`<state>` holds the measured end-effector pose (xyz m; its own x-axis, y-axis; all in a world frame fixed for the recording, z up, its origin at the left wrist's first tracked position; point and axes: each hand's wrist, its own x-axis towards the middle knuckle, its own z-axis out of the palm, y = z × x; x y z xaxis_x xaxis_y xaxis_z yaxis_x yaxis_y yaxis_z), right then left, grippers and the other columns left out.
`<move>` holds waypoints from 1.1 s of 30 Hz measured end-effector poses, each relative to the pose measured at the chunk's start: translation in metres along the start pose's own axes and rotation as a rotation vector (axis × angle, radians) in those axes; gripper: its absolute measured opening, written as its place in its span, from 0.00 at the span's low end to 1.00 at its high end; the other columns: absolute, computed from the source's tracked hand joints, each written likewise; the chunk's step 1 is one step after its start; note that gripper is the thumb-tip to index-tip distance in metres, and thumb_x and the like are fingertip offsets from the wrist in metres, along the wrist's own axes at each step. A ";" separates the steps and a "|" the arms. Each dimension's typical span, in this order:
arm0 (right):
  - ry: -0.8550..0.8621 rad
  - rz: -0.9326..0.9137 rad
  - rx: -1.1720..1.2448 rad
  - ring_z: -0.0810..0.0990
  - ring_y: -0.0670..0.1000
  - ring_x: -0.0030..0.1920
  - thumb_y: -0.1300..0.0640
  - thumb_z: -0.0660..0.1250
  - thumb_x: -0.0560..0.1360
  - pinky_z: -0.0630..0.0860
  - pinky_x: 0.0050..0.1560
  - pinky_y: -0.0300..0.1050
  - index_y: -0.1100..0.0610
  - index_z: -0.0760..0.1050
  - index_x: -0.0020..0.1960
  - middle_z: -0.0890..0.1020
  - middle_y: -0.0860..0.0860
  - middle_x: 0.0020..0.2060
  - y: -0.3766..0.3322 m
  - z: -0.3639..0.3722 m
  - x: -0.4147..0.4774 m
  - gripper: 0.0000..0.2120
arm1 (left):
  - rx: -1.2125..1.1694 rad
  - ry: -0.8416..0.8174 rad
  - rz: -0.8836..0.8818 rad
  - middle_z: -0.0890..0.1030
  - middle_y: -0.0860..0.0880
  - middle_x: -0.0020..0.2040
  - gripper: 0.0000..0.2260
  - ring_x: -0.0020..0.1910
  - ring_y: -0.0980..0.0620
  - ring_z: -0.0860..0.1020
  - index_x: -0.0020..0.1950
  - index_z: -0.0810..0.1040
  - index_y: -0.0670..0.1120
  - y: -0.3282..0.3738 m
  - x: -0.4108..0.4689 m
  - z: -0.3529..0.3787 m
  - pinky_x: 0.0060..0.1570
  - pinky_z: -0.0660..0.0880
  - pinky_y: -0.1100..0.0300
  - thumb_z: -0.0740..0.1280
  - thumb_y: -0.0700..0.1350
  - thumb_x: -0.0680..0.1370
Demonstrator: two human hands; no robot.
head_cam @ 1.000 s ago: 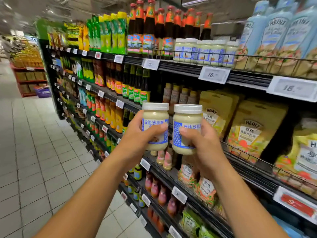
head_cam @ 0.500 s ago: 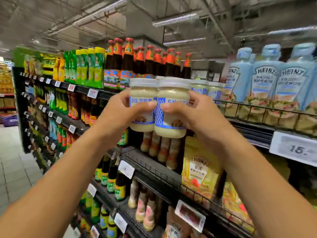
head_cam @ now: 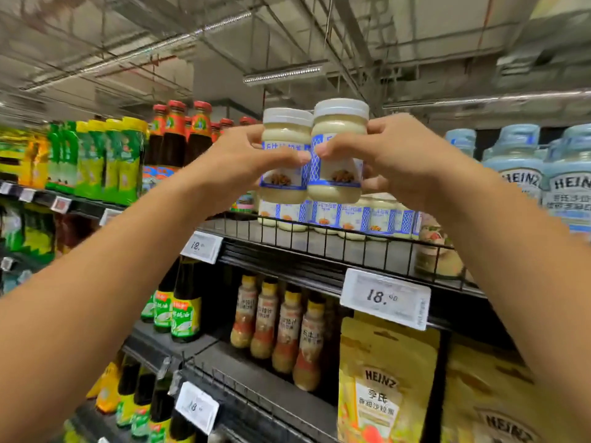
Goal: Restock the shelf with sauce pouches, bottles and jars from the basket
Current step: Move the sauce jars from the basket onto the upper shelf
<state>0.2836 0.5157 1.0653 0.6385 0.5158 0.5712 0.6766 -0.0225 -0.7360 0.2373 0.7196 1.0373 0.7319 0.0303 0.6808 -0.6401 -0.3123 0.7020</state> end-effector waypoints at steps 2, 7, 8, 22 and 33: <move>0.063 0.031 -0.081 0.86 0.48 0.38 0.52 0.82 0.61 0.83 0.40 0.46 0.59 0.86 0.43 0.87 0.51 0.39 0.006 -0.004 0.012 0.15 | 0.041 -0.044 -0.018 0.86 0.44 0.52 0.14 0.52 0.47 0.85 0.58 0.83 0.42 -0.011 0.020 -0.002 0.50 0.82 0.55 0.75 0.41 0.73; 0.183 0.125 -0.317 0.77 0.48 0.39 0.41 0.81 0.48 0.76 0.39 0.47 0.65 0.80 0.58 0.83 0.58 0.41 0.024 -0.009 0.029 0.45 | 0.205 -0.171 -0.056 0.87 0.49 0.47 0.15 0.47 0.53 0.86 0.52 0.85 0.45 -0.032 0.060 -0.004 0.43 0.79 0.64 0.79 0.45 0.68; 0.190 0.132 -0.337 0.80 0.49 0.42 0.41 0.81 0.47 0.79 0.42 0.48 0.65 0.80 0.59 0.84 0.62 0.48 0.028 -0.009 0.030 0.46 | 0.226 -0.200 -0.070 0.87 0.49 0.48 0.16 0.48 0.52 0.85 0.53 0.85 0.45 -0.036 0.066 -0.004 0.46 0.80 0.61 0.80 0.46 0.66; 0.188 0.413 -0.596 0.80 0.54 0.36 0.50 0.84 0.59 0.84 0.43 0.51 0.68 0.81 0.53 0.82 0.62 0.44 0.055 0.005 0.039 0.31 | 0.400 -0.469 -0.236 0.84 0.52 0.34 0.26 0.31 0.58 0.80 0.49 0.83 0.43 -0.077 0.098 0.000 0.31 0.76 0.67 0.83 0.52 0.56; 0.189 0.453 -0.689 0.82 0.54 0.45 0.48 0.84 0.60 0.84 0.46 0.51 0.60 0.71 0.66 0.79 0.53 0.53 0.050 0.011 0.037 0.41 | 0.573 -0.462 -0.054 0.81 0.50 0.50 0.41 0.41 0.55 0.81 0.61 0.75 0.56 -0.079 0.097 -0.013 0.41 0.80 0.58 0.78 0.66 0.50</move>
<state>0.3369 0.5426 1.0454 0.9110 0.1807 0.3707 0.3738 -0.7415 -0.5571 0.3562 0.7594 1.0503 0.8639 -0.3033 0.4020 -0.4698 -0.7728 0.4266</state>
